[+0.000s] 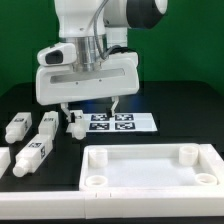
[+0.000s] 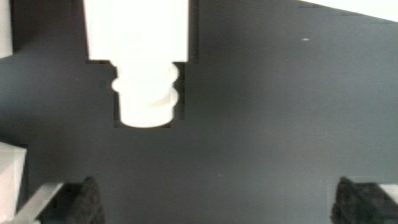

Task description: Assemble desk

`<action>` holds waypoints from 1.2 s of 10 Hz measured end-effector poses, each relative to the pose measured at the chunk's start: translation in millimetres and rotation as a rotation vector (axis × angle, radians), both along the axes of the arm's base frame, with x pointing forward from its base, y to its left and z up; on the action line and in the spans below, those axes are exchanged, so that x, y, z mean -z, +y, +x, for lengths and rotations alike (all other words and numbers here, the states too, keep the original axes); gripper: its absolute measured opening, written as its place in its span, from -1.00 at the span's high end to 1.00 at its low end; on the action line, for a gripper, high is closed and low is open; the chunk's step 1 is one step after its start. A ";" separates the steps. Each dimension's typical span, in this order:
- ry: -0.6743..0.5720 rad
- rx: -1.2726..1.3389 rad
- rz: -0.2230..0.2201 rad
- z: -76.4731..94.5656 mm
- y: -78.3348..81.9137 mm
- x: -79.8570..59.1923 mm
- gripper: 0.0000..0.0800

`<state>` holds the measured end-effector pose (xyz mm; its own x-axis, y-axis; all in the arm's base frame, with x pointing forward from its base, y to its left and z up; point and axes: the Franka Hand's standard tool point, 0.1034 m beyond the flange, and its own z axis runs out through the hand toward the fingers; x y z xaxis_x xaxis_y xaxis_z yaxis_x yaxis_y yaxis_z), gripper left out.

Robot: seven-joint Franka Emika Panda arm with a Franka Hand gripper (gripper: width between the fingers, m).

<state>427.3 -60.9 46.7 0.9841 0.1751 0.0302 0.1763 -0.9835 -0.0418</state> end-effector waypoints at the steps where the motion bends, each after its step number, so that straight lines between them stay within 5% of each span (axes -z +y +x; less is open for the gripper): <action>1: 0.016 -0.009 0.002 -3.3 -4.8 3.2 -0.62; 5: 0.071 0.027 -0.038 -47.5 -24.5 29.5 -0.62; 9: 0.073 0.035 -0.062 -52.3 -33.3 37.5 -0.62; 10: 0.073 0.035 -0.062 -52.4 -33.5 37.5 -0.28; 11: 0.073 0.029 -0.062 -52.3 -33.5 37.5 -0.28; 12: 0.080 0.082 -0.053 -51.0 -25.0 36.8 0.11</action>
Offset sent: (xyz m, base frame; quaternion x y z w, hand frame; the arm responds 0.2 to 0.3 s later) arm -0.0517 -0.0062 -0.0300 -0.0179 -0.0114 0.0434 0.9988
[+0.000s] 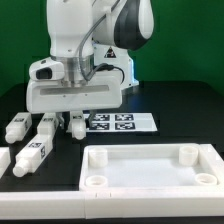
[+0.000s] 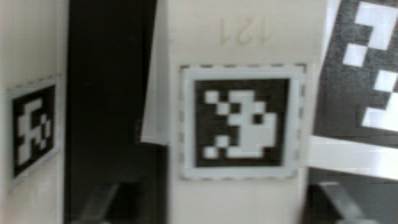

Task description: Assemble desk

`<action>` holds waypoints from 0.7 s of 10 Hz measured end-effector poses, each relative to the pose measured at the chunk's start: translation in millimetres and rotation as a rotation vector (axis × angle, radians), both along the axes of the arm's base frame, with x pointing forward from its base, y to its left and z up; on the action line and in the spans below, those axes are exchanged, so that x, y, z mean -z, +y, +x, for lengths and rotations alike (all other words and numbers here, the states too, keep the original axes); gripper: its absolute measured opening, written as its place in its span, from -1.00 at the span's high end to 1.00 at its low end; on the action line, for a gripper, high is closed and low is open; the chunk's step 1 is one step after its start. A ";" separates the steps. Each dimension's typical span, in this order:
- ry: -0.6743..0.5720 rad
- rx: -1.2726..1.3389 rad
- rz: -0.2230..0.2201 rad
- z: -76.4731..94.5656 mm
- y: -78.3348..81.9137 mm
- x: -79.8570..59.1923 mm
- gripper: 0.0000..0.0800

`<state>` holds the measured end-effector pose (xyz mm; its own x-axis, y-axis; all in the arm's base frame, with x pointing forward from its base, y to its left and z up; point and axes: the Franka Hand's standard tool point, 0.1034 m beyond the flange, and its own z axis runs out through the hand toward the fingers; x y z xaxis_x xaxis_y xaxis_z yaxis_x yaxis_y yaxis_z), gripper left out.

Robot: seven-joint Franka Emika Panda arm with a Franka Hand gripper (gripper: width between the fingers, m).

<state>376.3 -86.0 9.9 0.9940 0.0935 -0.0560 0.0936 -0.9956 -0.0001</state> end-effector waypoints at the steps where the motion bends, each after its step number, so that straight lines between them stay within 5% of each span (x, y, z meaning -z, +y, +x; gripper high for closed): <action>1: 0.003 0.042 0.010 5.2 24.5 -3.0 0.29; 5: -0.018 -0.305 0.006 42.4 130.1 -16.8 0.29; 7: -0.018 -0.453 -0.001 42.7 122.2 -16.4 0.29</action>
Offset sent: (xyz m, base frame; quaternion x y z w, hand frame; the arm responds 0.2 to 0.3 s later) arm 0.0460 0.1000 0.0241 -0.0117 -0.0097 -0.1581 0.9873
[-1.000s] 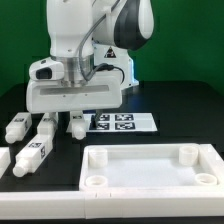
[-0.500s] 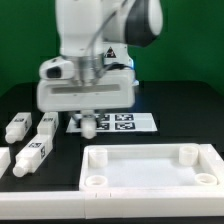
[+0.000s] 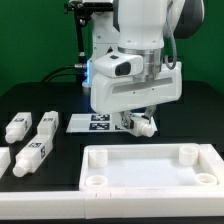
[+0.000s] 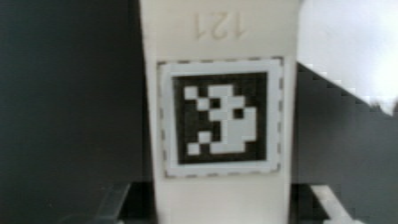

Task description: Assemble desk

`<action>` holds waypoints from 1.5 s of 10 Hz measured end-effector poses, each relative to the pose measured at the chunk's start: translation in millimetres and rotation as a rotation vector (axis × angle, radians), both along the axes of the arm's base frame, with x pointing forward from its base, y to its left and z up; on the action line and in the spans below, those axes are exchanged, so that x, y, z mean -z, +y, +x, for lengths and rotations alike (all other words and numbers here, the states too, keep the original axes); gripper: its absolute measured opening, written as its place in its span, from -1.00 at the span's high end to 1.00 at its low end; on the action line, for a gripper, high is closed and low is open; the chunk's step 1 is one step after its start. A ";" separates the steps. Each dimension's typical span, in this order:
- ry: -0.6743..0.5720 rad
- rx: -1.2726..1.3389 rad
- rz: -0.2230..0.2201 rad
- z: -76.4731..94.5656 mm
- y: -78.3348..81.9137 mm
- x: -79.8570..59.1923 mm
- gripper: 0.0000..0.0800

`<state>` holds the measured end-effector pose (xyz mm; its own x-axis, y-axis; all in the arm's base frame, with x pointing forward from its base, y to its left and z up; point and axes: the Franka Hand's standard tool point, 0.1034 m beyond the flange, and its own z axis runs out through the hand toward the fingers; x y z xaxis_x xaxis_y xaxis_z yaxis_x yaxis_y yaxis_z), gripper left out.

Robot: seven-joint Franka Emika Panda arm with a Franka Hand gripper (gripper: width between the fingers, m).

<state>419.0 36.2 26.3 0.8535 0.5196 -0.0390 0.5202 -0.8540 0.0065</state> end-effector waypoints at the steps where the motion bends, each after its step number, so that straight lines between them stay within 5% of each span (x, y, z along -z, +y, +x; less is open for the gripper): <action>1: 0.002 -0.055 -0.001 0.1 0.3 0.0 0.29; 2: 0.001 -0.089 -0.001 0.3 0.4 0.0 0.29; 5: -0.064 -0.497 -0.013 10.3 35.8 -4.5 0.29; 8: -0.053 -0.656 -0.026 10.8 28.9 -3.8 0.29; 11: 0.033 -1.021 -0.040 -7.2 50.4 -5.7 0.29; 15: 0.061 -1.294 -0.050 -8.6 45.9 -4.4 0.29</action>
Offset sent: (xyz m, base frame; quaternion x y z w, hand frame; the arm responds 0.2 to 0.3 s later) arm 0.0236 0.0625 0.0069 -0.0458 0.0752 -0.3687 0.9254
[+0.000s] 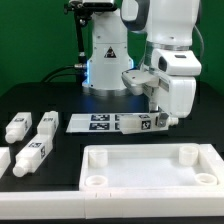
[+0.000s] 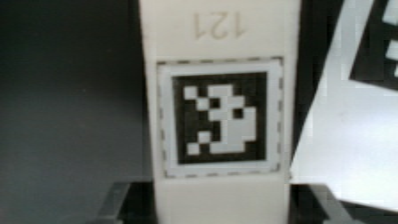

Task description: Assemble desk

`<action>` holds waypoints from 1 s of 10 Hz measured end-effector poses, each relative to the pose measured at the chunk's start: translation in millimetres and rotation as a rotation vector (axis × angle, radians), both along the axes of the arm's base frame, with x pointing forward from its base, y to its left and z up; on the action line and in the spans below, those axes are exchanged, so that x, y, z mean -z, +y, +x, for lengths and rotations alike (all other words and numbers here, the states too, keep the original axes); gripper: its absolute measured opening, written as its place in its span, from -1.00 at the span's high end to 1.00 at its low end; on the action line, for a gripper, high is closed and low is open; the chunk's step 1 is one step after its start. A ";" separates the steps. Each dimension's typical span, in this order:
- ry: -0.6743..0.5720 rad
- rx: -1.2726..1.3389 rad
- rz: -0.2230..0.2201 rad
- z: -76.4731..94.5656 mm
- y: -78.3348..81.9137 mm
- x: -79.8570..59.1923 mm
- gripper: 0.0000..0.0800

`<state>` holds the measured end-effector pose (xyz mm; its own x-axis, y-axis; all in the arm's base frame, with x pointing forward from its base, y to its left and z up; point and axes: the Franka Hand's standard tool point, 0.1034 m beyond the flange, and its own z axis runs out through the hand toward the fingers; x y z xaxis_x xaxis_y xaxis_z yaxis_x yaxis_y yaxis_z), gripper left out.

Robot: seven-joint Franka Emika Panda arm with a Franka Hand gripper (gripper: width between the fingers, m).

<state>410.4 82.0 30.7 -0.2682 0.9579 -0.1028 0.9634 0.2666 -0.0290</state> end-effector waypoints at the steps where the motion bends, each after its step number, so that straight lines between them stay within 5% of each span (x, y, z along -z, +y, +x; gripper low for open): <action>1: 0.004 -0.042 -0.003 0.1 -1.3 0.1 0.29; 3: 0.015 -0.206 -0.007 -3.0 -5.2 2.7 0.29; 5: 0.066 -0.417 -0.001 -23.6 -17.1 13.6 0.29; 10: 0.097 -0.697 -0.018 -25.0 -29.4 14.6 0.29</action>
Offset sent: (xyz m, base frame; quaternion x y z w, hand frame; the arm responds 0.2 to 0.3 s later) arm -0.0422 0.0122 -0.0208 -0.0053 0.0902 -0.2255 0.9700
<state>385.5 52.7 16.0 -0.8278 0.5576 -0.0615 0.5608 0.8198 -0.1157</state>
